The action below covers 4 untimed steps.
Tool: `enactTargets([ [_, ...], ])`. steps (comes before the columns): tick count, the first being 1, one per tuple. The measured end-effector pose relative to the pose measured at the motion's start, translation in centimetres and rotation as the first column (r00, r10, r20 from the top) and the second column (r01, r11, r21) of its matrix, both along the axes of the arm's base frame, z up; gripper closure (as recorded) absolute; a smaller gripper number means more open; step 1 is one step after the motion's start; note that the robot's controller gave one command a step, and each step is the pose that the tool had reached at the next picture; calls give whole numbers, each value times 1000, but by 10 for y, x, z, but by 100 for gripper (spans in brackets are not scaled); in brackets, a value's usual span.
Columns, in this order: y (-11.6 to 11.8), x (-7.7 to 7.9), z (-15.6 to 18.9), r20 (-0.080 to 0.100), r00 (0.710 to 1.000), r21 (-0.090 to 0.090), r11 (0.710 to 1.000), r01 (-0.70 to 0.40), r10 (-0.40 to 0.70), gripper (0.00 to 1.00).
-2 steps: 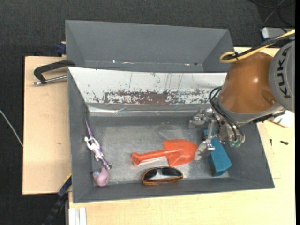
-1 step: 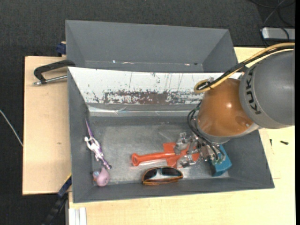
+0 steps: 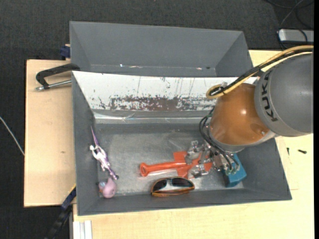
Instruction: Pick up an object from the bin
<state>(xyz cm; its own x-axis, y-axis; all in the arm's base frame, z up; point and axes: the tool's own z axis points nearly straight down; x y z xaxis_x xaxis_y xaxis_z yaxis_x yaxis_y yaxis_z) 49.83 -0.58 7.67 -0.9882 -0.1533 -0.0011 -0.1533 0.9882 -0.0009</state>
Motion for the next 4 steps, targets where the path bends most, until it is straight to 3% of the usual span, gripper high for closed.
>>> enactTargets([
  [1, -5, 13, 123, 4, 1000, 1, 1000, -16, 16, 100],
  [2, -5, 13, 123, 4, 1000, 1, 1000, -16, 16, 100],
  [3, -4, 21, 194, 3, 985, 1, 985, -170, 170, 0],
  [4, -3, 27, 247, 4, 961, 0, 961, -278, 278, 0],
])
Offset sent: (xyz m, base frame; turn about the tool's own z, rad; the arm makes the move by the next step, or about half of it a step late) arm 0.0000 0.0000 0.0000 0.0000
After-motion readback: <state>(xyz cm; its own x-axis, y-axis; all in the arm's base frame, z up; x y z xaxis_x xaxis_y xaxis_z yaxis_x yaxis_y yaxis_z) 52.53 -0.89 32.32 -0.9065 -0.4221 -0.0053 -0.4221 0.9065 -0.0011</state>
